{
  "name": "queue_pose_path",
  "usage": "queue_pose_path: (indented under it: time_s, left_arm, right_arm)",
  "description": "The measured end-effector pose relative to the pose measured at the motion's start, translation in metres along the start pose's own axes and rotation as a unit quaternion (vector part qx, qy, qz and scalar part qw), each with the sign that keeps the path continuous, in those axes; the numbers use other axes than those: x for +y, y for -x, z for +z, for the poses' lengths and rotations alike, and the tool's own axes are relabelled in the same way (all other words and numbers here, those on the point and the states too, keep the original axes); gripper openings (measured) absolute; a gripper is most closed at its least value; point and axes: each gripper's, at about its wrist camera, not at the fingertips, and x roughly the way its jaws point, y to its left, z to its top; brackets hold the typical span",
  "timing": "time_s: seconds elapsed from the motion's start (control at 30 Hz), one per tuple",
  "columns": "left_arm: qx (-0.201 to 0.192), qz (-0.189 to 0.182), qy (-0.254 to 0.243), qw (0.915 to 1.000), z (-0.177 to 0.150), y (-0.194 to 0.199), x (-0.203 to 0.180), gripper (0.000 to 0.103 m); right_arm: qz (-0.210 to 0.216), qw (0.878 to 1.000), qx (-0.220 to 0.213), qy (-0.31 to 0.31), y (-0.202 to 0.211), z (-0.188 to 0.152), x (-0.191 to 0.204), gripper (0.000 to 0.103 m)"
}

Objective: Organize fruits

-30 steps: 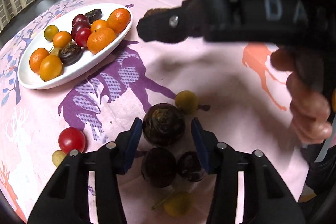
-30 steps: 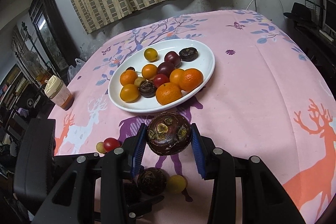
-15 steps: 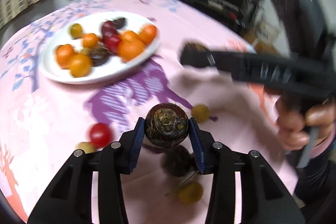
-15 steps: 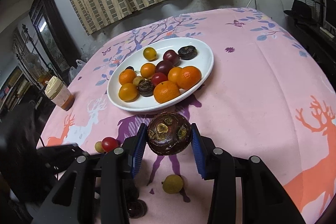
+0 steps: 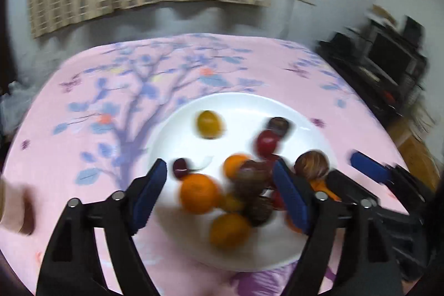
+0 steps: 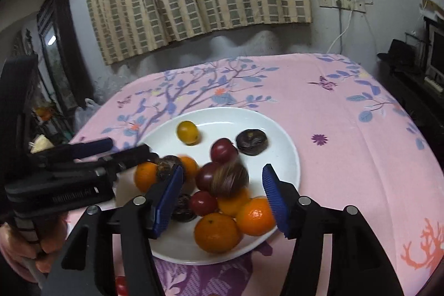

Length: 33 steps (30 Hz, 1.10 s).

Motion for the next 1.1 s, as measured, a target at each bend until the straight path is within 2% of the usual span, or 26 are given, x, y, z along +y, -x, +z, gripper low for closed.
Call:
queue_pose_path:
  time_s: [0.07,0.13,0.17,0.23,0.4,0.47,0.5,0.6,0.73,0.83,0.9,0.97,1.0,1.1]
  left_arm:
    - [0.013,-0.028,0.009,0.9995,-0.009,0.008,0.012,0.087]
    - [0.019,-0.034,0.022,0.999,-0.029,0.024,0.024,0.088]
    - [0.019,-0.035,0.027,0.9988,-0.04,0.033,0.028,0.088]
    - [0.02,-0.038,0.033,0.9985,-0.061,0.042,0.037,0.088]
    - [0.021,-0.032,0.082,0.9959,-0.114,0.07,0.058,0.092]
    - [0.013,-0.01,0.088,0.996,-0.131,0.071,0.062,0.092]
    - [0.021,0.015,0.088,0.9958,-0.134,0.07,0.062,0.092]
    - [0.02,0.015,0.089,0.9957,-0.139,0.071,0.066,0.092]
    - [0.006,0.023,0.101,0.9946,-0.139,0.075,0.072,0.092]
    - [0.001,0.031,0.101,0.9944,-0.138,0.075,0.074,0.092]
    - [0.004,0.031,0.1,0.9945,-0.137,0.073,0.074,0.092]
    - [0.007,0.031,0.097,0.9947,-0.137,0.072,0.073,0.092]
    - [0.008,0.032,0.095,0.9949,-0.138,0.071,0.072,0.092]
    - [0.006,0.03,0.087,0.9958,-0.138,0.071,0.069,0.092]
  right_arm:
    - [0.024,1.0,0.016,0.006,0.006,-0.01,0.003,0.062]
    - [0.042,0.998,0.037,0.015,0.012,-0.018,0.009,0.066]
    - [0.055,0.996,0.061,0.031,0.018,-0.027,0.016,0.067]
    - [0.061,0.993,0.089,0.058,0.026,-0.042,0.03,0.067]
    - [0.099,0.982,0.124,0.101,0.043,-0.076,0.062,0.067]
    - [0.096,0.977,0.147,0.124,0.043,-0.091,0.07,0.067]
    - [0.088,0.975,0.159,0.13,0.043,-0.098,0.072,0.067]
    - [0.088,0.97,0.189,0.122,0.045,-0.118,0.069,0.067]
    - [0.085,0.971,0.178,0.134,0.058,-0.126,0.069,0.067]
    - [0.08,0.97,0.184,0.137,0.061,-0.132,0.068,0.066]
    - [0.078,0.968,0.198,0.134,0.055,-0.135,0.067,0.055]
    - [0.075,0.967,0.203,0.137,0.054,-0.138,0.067,0.05]
    - [0.074,0.966,0.203,0.143,0.056,-0.139,0.067,0.041]
    - [0.097,0.967,0.197,0.131,0.061,-0.136,0.064,0.038]
